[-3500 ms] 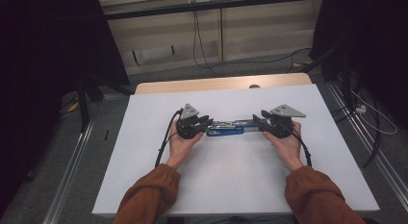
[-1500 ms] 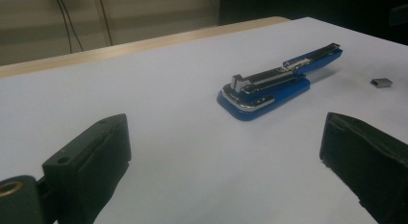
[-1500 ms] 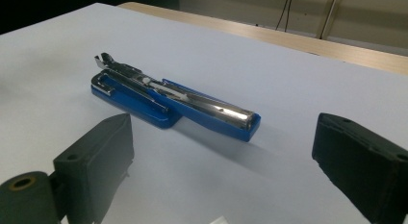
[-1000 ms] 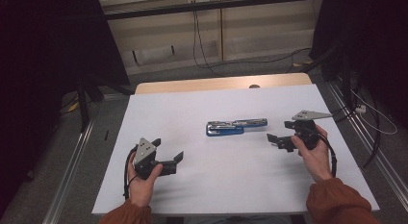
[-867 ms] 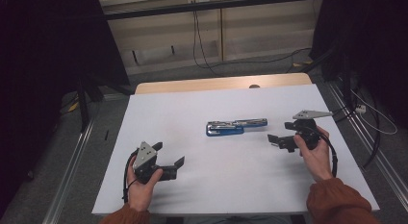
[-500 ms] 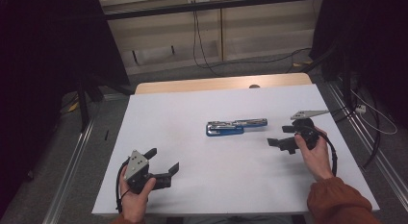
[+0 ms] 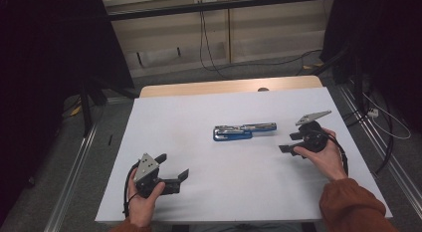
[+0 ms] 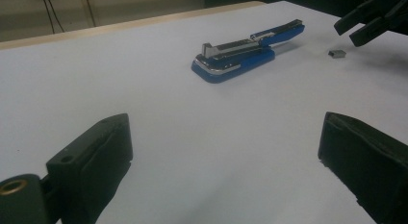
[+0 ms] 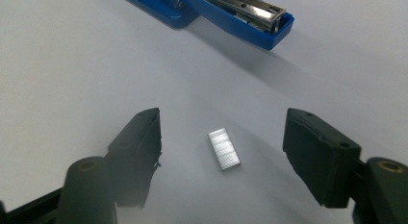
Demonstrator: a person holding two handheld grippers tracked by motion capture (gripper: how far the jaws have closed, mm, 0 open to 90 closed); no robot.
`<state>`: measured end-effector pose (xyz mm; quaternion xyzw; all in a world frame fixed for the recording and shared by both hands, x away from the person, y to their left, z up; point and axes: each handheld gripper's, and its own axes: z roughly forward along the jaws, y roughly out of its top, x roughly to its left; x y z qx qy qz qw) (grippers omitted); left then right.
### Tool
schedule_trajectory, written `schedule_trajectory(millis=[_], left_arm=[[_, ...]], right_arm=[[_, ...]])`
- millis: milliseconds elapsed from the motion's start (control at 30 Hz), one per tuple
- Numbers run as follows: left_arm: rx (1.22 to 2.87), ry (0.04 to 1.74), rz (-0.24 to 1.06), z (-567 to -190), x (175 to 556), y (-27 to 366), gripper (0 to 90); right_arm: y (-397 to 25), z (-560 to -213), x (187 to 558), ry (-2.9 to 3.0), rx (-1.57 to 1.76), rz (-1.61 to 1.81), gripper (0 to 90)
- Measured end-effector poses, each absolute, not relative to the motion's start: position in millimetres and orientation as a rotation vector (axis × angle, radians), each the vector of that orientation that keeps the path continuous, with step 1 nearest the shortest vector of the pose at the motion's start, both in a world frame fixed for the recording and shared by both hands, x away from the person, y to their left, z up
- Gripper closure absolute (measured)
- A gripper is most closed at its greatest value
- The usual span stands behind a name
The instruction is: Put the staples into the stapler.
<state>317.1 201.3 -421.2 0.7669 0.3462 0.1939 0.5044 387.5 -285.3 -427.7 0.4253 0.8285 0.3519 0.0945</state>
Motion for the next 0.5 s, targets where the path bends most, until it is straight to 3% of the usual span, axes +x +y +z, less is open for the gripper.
schedule_trajectory(millis=[233,500], left_arm=[[1.859,0.834,0.475,-421.8,318.4,199.5,5.0],[1.863,0.832,0.476,-423.3,318.8,197.6,4.7]], right_arm=[[-287.5,-422.8,396.7,2.536,1.198,0.951,30.5],[-284.9,-426.5,408.2,2.604,1.154,0.925,36.2]])
